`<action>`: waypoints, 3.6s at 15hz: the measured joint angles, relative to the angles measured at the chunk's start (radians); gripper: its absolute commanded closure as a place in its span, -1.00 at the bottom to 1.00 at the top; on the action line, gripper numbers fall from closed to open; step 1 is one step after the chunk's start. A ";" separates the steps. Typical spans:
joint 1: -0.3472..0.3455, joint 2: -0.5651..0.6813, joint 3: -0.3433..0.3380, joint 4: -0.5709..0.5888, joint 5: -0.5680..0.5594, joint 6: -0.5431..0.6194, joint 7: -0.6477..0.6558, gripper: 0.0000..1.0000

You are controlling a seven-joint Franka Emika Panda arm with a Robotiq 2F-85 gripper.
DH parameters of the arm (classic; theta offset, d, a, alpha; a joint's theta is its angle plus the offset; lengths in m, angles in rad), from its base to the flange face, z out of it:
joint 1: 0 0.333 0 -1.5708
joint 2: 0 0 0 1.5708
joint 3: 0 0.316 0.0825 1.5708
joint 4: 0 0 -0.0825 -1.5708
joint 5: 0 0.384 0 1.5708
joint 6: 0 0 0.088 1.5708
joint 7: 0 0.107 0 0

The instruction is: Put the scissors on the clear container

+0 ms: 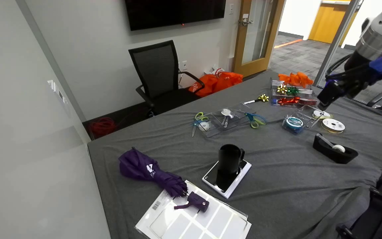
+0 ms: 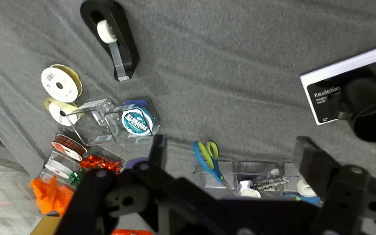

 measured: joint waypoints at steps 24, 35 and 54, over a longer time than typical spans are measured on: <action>-0.008 0.420 -0.249 0.290 0.023 0.344 -0.421 -1.00; -0.032 0.795 -0.314 0.528 0.479 0.374 -0.985 -1.00; -0.136 1.211 -0.267 0.859 0.378 0.361 -0.980 -1.00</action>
